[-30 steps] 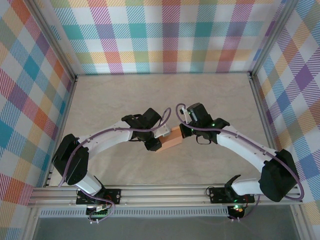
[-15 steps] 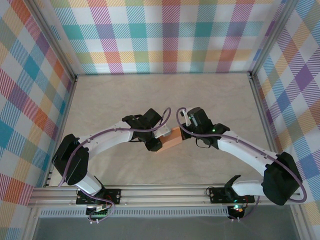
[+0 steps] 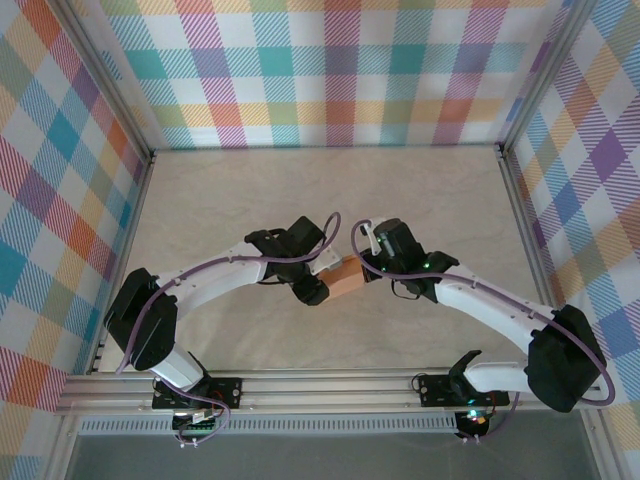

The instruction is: Fold the paper box

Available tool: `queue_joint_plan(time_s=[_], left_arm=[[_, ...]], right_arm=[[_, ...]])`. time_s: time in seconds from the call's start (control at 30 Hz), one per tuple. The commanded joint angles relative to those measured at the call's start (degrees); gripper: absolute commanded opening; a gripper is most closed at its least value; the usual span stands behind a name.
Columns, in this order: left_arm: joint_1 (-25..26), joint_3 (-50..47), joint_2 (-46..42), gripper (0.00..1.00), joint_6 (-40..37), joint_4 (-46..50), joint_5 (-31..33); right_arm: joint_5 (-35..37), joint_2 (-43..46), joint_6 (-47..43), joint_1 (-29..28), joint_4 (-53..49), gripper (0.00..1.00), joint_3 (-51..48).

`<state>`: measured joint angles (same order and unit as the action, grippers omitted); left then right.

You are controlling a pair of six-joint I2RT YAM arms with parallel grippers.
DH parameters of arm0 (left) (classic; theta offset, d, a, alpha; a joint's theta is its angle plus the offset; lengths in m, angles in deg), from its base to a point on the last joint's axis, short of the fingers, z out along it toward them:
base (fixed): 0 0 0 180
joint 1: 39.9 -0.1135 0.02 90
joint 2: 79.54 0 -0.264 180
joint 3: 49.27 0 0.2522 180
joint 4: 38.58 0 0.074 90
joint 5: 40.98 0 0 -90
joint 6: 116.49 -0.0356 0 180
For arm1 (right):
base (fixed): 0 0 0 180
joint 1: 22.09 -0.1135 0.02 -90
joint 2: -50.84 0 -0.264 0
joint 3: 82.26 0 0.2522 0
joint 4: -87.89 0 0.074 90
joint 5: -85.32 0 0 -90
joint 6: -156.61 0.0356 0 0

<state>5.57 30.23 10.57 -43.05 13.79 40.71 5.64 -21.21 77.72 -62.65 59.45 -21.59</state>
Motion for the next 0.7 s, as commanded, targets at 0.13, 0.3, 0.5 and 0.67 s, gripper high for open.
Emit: queue_joint_plan(time_s=[0.13,0.3,0.5,0.67], left_arm=[[1.3,1.6,-5.1,0.76,6.2,-2.5,1.2],[1.5,-0.6,-9.4,0.87,17.0,-6.3,6.1],[3.7,-0.1,-12.5,0.83,29.3,-0.8,14.3],[4.1,-3.2,-16.4,0.66,29.3,1.1,17.9]], right_arm=[[4.3,-1.8,-0.9,-2.2,-3.9,0.00,1.9],[6.2,-2.9,-0.3,-3.4,-4.9,0.00,3.0],[6.8,-3.3,0.8,-3.9,-6.0,0.00,3.7],[6.7,-2.8,1.1,-4.2,-6.2,0.00,3.7]])
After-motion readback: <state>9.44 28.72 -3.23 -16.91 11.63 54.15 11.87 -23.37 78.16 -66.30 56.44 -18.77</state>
